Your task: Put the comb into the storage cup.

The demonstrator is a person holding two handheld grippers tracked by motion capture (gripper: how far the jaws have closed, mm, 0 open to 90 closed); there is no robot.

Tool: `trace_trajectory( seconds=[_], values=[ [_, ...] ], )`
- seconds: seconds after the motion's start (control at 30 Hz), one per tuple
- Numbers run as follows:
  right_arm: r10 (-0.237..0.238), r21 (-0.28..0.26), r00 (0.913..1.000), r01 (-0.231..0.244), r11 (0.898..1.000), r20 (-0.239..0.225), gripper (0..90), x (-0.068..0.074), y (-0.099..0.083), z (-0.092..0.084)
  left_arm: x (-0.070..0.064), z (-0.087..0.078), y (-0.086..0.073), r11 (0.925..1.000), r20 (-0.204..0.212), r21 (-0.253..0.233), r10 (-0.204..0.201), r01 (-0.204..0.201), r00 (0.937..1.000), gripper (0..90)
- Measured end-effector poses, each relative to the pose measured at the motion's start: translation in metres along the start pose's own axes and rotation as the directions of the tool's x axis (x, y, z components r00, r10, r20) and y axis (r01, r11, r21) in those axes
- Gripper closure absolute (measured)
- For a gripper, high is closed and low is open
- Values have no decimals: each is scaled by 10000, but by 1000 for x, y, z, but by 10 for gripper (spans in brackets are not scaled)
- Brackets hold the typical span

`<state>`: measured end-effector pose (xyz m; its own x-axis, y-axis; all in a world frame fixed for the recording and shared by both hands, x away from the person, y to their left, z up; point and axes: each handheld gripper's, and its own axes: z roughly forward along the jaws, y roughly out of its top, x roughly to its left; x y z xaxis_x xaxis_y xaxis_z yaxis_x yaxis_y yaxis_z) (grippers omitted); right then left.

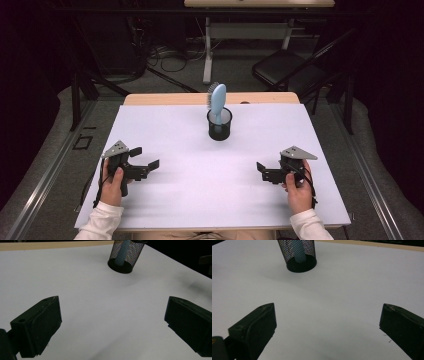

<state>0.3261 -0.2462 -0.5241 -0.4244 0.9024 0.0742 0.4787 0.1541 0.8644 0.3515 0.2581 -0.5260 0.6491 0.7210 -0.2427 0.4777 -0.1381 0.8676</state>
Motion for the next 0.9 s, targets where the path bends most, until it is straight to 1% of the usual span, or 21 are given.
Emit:
trace_trajectory(
  seconds=[0.17, 0.43, 0.6, 0.83, 0.9],
  values=[
    [-36, 6, 10000, 36, 10000, 21, 4, 1, 0, 1, 0, 1, -1, 10000, -25, 6, 1, -1, 10000, 10],
    [57, 26, 10000, -57, 10000, 49, 4, 0, -1, 1, 0, 2, -1, 10000, -42, 16, -2, 2, 10000, 10],
    [-14, 102, 10000, 14, 9999, 59, 4, 0, -1, 2, 1, 1, -1, 10000, -60, 9, 13, -13, 10000, 10],
    [125, 59, 9999, -125, 9999, 72, 4, -2, -1, 1, 1, -1, -1, 10000, -117, -62, -17, 16, 9999, 10],
    [92, 27, 9999, -92, 10000, 59, 4, -3, -1, 0, 1, -1, -1, 10000, -134, -65, -3, 2, 9999, 10]
  ],
)
